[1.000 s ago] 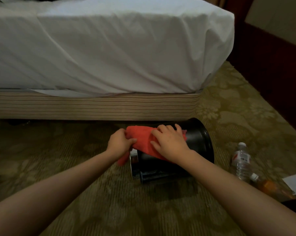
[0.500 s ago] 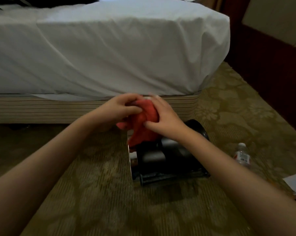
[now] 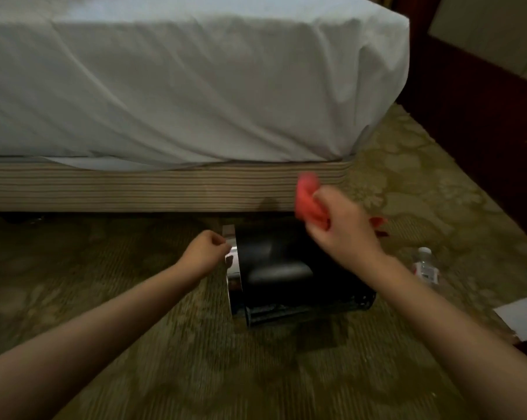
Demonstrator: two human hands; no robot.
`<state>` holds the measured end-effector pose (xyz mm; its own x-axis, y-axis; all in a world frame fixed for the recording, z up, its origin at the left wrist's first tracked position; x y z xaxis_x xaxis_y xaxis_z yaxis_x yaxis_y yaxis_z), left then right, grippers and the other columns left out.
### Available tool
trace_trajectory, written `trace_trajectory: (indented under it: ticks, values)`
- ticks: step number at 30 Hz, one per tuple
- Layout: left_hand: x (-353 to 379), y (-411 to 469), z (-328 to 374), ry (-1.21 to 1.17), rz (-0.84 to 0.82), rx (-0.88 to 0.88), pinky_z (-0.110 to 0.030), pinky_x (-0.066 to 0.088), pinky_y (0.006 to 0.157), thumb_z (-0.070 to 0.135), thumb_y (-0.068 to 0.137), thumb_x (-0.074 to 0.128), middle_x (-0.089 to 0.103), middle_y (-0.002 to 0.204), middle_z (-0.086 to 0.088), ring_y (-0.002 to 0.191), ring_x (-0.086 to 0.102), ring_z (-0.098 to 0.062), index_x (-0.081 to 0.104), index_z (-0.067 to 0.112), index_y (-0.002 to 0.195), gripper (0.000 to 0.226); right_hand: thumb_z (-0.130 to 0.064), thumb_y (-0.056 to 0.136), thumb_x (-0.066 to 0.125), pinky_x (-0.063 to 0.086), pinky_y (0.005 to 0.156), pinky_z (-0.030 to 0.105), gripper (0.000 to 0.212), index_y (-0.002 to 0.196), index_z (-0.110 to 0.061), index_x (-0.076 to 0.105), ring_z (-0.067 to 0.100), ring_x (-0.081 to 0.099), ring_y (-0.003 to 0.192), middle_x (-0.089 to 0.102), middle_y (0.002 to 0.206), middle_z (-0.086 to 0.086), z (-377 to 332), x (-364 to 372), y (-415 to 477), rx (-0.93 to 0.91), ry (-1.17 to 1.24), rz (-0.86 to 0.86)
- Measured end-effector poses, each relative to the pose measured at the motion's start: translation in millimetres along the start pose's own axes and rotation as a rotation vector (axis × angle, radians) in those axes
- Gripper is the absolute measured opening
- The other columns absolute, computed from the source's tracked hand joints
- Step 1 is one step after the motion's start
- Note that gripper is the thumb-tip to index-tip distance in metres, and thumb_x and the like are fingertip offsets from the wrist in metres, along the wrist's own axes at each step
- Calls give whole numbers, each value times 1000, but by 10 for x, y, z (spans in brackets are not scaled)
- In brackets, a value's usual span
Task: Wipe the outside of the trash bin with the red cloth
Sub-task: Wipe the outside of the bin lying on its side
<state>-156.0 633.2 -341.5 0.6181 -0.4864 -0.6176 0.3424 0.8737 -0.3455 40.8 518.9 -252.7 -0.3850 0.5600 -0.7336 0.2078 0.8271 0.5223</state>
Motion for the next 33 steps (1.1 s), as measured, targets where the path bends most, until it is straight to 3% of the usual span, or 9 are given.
trace_trajectory:
  ticks: [2,4,9,12,16,18,22,28,33]
  values:
    - [31,-5,-47,-1,77,4,-28,46,71,18,89,59,59,110,-11,89,56,-17,49,6,119,35,-37,83,59,33,102,45,43,122,-20,52,24,47,119,52,127,5,63,559,-347,-66,-298,-462]
    - [65,-23,-133,-42,90,-38,-29,48,70,17,87,61,58,113,-14,92,58,-20,43,4,125,44,-59,87,44,10,114,47,58,137,-31,39,16,23,138,34,147,-4,193,779,-587,-48,-391,-625]
    - [191,-109,-331,-81,-26,-94,-23,37,55,32,91,55,62,94,-12,76,57,-17,59,3,99,30,-50,90,42,27,105,46,44,121,-24,59,16,48,123,57,127,-3,291,411,-393,-16,-230,-316]
    - [192,-167,-339,-177,-91,-105,-21,36,53,30,93,53,64,93,-12,73,57,-14,61,3,99,30,-36,90,52,35,93,43,33,116,-17,61,26,56,109,62,114,4,648,73,-372,237,-373,-68]
    - [245,-206,-326,-164,-190,-90,-19,41,51,26,95,50,66,90,-7,75,61,-11,62,10,94,20,-44,89,53,35,95,47,48,126,-12,53,34,48,116,53,123,15,1319,-61,-723,743,-411,-183]
    - [282,-242,-318,-137,-254,-75,-12,43,45,21,95,49,65,85,-2,70,61,-5,61,13,92,15,-50,88,52,37,92,45,44,111,-14,62,33,52,111,56,114,12,1408,-48,-824,757,-419,-206]
    - [327,-302,-332,-135,-320,-71,-25,42,64,22,98,43,67,93,-7,81,64,-16,60,12,99,20,-43,90,51,45,85,46,29,86,-15,57,34,57,97,59,99,12,1398,72,-901,741,-296,-230]
    - [374,-268,-316,-280,-287,-114,-28,40,67,15,100,38,59,96,-16,79,55,-22,56,1,109,25,-42,93,47,34,70,33,29,86,-15,47,36,57,98,63,99,16,1496,176,-887,913,-147,-247]
    - [380,-234,-311,-292,-263,-155,-27,33,62,20,100,35,56,90,-12,77,49,-21,54,9,104,23,-46,91,48,32,87,41,30,83,-17,47,36,54,105,60,94,12,1516,156,-919,979,-168,-259]
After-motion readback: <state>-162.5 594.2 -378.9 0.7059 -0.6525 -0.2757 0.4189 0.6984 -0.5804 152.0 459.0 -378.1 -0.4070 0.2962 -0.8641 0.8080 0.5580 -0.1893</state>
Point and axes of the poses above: each hand's wrist, its own y-axis towards the middle knuckle, its own x-axis out of the palm, z = x × y, the point moved 7 cm from there along y, towards the middle knuckle
